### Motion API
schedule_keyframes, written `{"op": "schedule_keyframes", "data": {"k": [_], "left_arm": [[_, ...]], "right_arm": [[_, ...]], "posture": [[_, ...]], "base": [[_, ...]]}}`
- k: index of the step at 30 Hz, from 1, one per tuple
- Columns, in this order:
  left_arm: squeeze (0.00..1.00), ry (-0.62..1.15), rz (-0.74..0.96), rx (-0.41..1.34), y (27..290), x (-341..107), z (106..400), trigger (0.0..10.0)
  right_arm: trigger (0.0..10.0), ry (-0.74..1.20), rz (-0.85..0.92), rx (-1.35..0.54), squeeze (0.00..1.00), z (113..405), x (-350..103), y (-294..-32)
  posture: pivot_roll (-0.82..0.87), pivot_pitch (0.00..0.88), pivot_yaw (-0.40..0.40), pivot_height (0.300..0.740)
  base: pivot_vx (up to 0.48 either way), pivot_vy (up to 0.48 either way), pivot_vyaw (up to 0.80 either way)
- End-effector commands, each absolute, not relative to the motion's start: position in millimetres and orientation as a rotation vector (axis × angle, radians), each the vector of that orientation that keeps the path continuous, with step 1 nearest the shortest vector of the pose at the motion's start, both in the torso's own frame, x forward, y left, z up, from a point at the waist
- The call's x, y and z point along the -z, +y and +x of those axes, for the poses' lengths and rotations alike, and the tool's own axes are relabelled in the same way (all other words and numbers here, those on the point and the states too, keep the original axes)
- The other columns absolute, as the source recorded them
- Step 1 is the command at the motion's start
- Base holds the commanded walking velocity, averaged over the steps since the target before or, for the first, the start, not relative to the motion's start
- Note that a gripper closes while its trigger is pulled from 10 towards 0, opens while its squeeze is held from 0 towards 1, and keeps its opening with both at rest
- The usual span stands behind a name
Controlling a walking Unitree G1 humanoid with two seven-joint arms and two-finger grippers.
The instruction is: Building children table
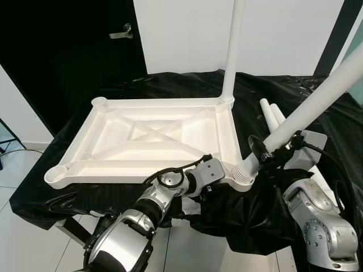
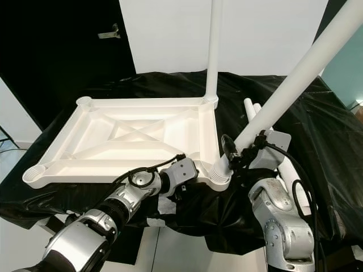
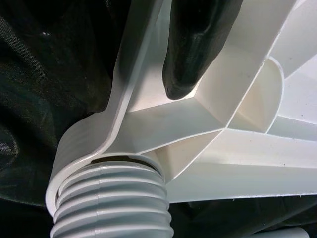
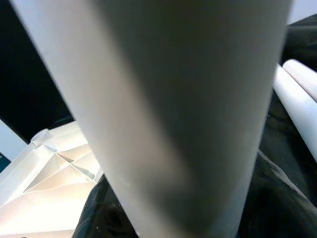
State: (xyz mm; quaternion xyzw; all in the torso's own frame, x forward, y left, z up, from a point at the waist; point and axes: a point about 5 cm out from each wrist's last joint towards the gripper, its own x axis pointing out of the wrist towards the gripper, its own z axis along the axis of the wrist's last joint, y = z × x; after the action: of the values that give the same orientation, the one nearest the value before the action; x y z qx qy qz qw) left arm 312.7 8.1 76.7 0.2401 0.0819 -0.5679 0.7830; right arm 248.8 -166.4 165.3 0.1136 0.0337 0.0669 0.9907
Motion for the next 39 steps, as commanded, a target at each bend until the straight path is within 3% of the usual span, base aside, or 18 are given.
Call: {"op": "schedule_keyframes", "data": {"k": [1,22,39], "left_arm": [[0.00,0.227,0.514,1.176,12.1,-67.4,311.7,10.0],[0.00,0.233,0.487,1.158,10.0,-64.2,309.0,10.0],[0.00,0.234,0.486,1.165,9.4,-62.9,307.3,10.0]], "right_arm": [[10.0,0.485,0.234,-0.171,0.00,236.3,-105.3,-157.4],[10.0,0.658,0.032,-0.345,0.00,227.7,-107.3,-162.8],[10.0,0.663,-0.122,-0.486,0.00,226.6,-113.4,-159.6]], "posture": [[-0.19,0.000,0.056,0.740],[-0.18,0.000,0.031,0.740],[-0.18,0.003,0.033,0.740]], "base": [[0.000,0.000,0.00],[0.000,0.000,0.00],[0.000,0.000,0.00]]}}
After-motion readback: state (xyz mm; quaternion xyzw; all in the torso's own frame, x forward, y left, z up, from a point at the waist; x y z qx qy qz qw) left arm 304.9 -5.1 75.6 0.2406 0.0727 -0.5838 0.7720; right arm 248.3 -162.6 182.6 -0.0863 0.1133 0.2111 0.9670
